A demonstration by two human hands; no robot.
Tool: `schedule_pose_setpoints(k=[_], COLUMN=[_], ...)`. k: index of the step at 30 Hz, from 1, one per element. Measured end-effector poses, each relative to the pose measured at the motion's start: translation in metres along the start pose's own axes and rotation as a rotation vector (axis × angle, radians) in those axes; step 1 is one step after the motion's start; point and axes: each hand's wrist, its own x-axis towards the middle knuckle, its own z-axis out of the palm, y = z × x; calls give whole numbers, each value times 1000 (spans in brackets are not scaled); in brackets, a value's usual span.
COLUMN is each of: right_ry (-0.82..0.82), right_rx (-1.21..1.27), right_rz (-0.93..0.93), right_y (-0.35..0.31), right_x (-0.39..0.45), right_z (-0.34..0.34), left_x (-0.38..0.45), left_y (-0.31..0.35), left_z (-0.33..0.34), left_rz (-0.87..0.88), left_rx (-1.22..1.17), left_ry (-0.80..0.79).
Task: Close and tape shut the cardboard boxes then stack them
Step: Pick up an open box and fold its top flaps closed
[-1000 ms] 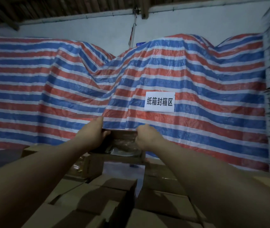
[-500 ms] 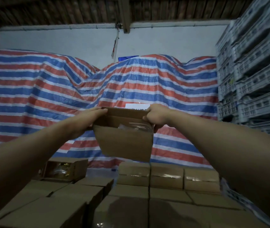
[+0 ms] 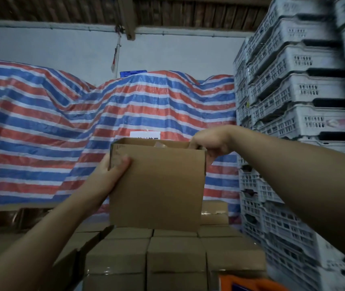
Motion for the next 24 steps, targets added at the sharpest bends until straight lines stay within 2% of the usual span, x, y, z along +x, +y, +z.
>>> schedule_pose_setpoints(k=[3, 5, 9, 12, 14, 17, 21, 24], right_ry=[-11, -7, 143, 271, 344, 362, 383, 386], right_rx=[88, 232, 560, 841, 988, 1181, 1260, 1320], right_rz=[9, -5, -79, -114, -56, 52, 93, 150], right_y=[10, 23, 61, 90, 111, 141, 176, 190], right_x=[-10, -12, -7, -3, -2, 0, 11, 20], right_z=[5, 12, 50, 100, 133, 176, 222, 244], left_x=[-9, -17, -33, -47, -56, -73, -97, -107], left_y=[2, -1, -16, -31, -50, -87, -134, -163], left_z=[15, 20, 30, 43, 55, 71, 83, 90], left_rz=[-12, -52, -137, -151, -181, -247, -348, -457], left_rx=[-146, -218, -295, -231, -149, -70, -56, -123], left_ry=[66, 125, 196, 188, 189, 169, 133, 177])
